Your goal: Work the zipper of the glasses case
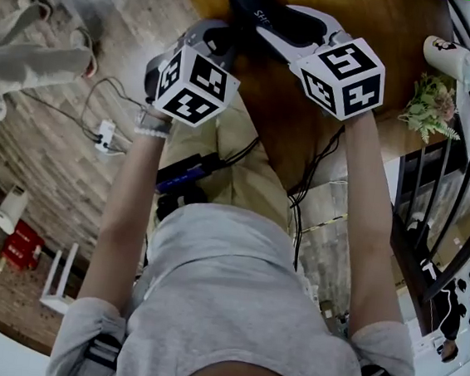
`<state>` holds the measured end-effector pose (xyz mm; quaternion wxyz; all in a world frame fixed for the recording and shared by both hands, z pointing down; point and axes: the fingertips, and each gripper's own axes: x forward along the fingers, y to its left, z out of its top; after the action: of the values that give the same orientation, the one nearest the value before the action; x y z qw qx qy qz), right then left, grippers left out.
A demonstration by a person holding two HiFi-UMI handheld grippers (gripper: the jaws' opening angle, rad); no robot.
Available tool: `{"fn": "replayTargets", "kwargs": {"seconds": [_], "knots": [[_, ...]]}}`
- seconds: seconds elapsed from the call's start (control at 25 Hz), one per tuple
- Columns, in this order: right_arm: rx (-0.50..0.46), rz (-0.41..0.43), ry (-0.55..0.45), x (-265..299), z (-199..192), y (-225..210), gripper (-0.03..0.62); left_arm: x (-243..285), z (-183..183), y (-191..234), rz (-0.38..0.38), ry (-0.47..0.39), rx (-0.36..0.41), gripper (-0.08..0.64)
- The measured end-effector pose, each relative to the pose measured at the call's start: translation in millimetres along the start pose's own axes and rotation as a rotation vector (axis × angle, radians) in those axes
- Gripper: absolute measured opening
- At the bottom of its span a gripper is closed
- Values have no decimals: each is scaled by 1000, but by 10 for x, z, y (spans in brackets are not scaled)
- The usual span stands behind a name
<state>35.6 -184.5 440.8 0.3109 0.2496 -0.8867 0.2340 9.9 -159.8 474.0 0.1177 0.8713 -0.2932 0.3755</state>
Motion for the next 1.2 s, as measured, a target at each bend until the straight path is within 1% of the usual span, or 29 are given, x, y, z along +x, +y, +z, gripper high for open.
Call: {"fn": "replayTargets", "kwargs": {"seconds": [0.16,0.56,0.8,0.96,1.04,1.12,1.2], "knots": [[-3,-5,3,6,32,34,219,-44,-12,203,21,3,1,23],[-8,-13,15,15,22,25,219,37,36,595,32,29,56,24],[-18,-8,21,20,1,13,219,137,113,723,15,53,152,28],[-23,-9,20,1,-12,2,219,199,159,760,-1,67,194,29],[-24,-12,21,7,-7,8,219,209,158,777,-12,67,202,32],[-26,-16,22,15,-9,17,219,208,144,785,-20,58,193,37],[-36,-24,20,13,-14,20,219,214,142,802,-5,47,178,47]]}}
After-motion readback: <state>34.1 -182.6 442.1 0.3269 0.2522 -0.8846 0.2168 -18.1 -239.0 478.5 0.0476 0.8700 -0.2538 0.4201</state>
